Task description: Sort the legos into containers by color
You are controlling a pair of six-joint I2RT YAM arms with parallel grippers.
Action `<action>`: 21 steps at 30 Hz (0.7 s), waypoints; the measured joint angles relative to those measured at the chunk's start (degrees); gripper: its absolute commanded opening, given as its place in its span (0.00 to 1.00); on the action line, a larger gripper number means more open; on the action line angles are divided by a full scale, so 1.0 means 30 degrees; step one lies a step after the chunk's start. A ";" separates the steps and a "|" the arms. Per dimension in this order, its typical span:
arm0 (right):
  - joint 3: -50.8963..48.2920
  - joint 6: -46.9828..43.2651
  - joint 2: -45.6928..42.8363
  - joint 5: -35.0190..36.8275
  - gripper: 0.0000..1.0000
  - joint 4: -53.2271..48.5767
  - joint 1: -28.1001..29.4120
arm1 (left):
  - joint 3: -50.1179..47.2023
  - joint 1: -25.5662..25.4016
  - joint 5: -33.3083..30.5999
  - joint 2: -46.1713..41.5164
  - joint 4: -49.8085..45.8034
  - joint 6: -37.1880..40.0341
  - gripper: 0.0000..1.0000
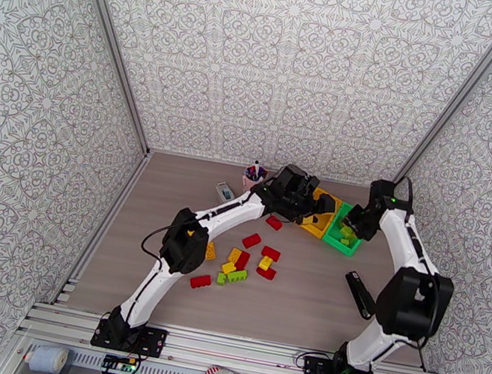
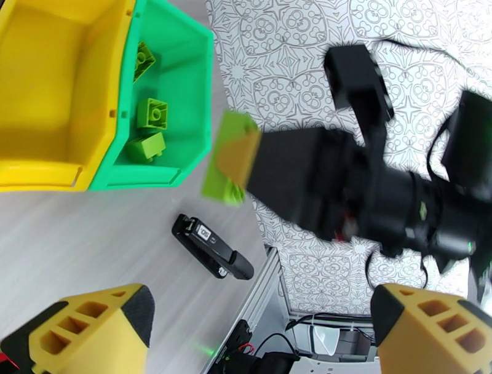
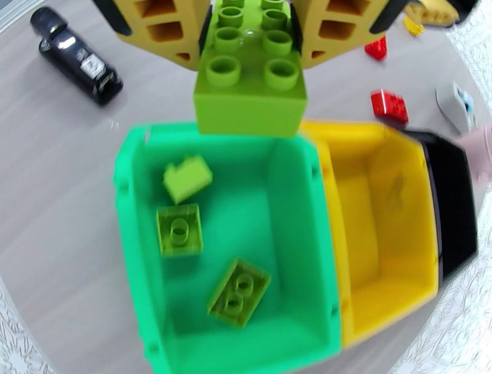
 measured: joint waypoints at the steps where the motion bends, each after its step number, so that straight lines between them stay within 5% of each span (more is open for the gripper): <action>1: 0.0576 -0.0095 0.0525 0.0080 0.43 -0.0211 -0.0087 | 0.0029 0.0073 0.0102 0.0000 -0.0109 0.0000 0.99; 7: 0.2477 -0.0729 0.2193 0.0240 0.57 -0.1027 -0.0255 | -0.0240 0.0721 0.0189 -0.0029 -0.0656 0.0262 0.99; 21: 0.0219 -0.1297 -0.0051 -0.0663 0.62 -0.0721 0.0845 | -0.6040 0.1144 -0.3548 -0.4656 -0.3585 0.3279 0.99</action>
